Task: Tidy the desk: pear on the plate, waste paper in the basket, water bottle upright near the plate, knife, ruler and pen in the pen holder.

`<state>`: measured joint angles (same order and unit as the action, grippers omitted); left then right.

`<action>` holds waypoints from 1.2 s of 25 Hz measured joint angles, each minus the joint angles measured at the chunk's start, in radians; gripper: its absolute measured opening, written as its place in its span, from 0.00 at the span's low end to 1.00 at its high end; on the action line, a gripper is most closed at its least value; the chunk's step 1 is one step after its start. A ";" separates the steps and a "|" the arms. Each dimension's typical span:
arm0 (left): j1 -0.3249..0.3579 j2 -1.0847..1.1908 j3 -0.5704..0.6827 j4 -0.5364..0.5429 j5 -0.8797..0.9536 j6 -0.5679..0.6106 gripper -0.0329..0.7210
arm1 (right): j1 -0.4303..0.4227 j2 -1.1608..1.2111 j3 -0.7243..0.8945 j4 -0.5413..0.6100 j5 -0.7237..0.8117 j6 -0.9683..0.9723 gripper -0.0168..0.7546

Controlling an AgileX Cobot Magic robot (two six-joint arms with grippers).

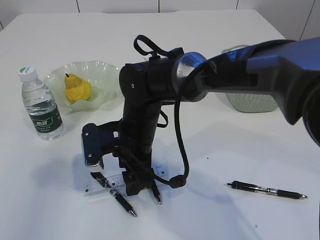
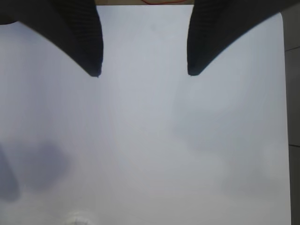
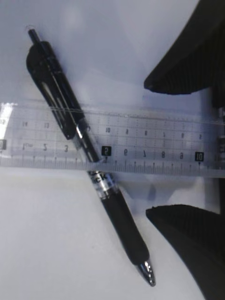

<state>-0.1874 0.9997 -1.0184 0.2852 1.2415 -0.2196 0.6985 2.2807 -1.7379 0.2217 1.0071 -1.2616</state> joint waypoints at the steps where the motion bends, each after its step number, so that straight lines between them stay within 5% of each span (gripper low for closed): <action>1: 0.000 0.000 0.000 0.000 0.000 0.000 0.58 | 0.000 0.000 0.000 0.000 0.000 0.000 0.76; 30: 0.000 0.000 0.000 0.000 0.000 0.000 0.58 | 0.000 0.018 0.000 -0.002 -0.019 0.004 0.76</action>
<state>-0.1874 0.9997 -1.0184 0.2852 1.2415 -0.2196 0.6985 2.2989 -1.7379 0.2194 0.9882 -1.2581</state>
